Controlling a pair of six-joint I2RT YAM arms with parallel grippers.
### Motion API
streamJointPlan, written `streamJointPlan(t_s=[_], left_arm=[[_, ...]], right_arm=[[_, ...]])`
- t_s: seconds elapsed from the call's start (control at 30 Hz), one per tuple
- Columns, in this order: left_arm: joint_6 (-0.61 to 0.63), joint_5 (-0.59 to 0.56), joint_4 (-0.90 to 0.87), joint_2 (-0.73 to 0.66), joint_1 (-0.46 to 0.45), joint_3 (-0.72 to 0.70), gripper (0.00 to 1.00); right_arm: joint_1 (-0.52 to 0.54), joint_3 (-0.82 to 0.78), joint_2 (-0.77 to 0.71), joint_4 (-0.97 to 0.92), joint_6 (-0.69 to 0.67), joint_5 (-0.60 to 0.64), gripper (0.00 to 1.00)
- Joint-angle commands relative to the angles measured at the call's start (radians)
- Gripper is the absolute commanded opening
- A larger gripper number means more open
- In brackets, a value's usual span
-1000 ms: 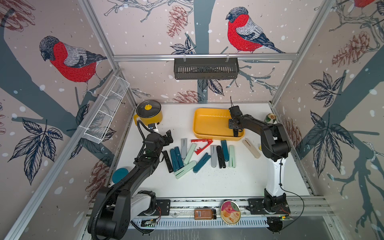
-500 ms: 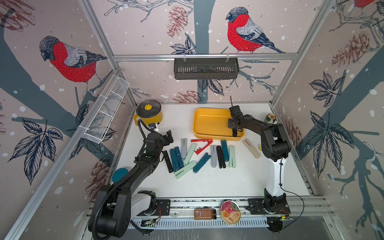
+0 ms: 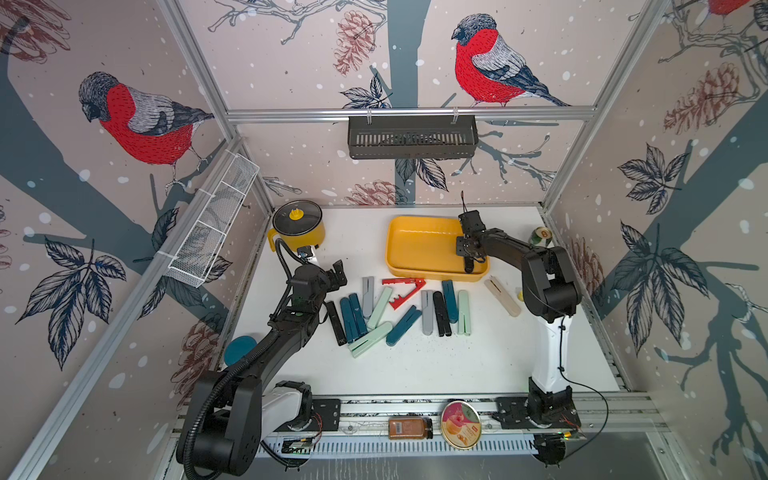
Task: Put the pruning pliers into the storage box
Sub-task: Place the pruning pliers in the storage box.
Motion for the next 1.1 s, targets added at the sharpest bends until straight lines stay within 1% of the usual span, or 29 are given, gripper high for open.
streamJointPlan(t_s=[0.0,0.07,0.17,0.43,0.63,0.67,0.8,0.83,0.97,1.07], left_arm=[[-0.011,0.015,0.012,-0.001,0.001,0.012,0.97],[-0.011,0.016,0.011,-0.003,0.001,0.014,0.97],[-0.011,0.019,0.02,-0.002,0.0,0.016,0.97],[-0.018,0.034,0.024,0.022,0.0,0.024,0.97],[-0.02,0.031,0.023,0.008,0.001,0.016,0.97],[-0.02,0.03,0.023,0.006,0.001,0.016,0.97],[-0.018,0.029,0.018,0.003,0.0,0.016,0.97],[-0.016,0.028,0.016,0.002,0.001,0.016,0.97],[-0.01,0.017,0.011,-0.004,0.0,0.015,0.97],[-0.008,0.014,0.01,-0.005,0.001,0.018,0.97]], right_arm=[[0.0,0.009,0.007,0.002,0.003,-0.013,0.44],[-0.001,0.009,0.011,0.001,0.006,-0.015,0.46],[-0.002,0.005,0.008,0.002,0.005,-0.017,0.52],[0.001,-0.002,0.011,0.007,0.001,-0.03,0.59],[0.006,0.005,0.026,0.018,-0.005,-0.072,0.7],[0.005,0.01,0.03,0.019,-0.006,-0.082,0.73],[0.004,0.021,0.045,0.024,-0.011,-0.095,0.93],[0.001,0.019,0.046,0.029,-0.009,-0.096,0.99],[-0.015,0.009,0.047,0.063,0.003,-0.148,1.0],[-0.019,0.018,0.056,0.067,0.006,-0.145,1.0]])
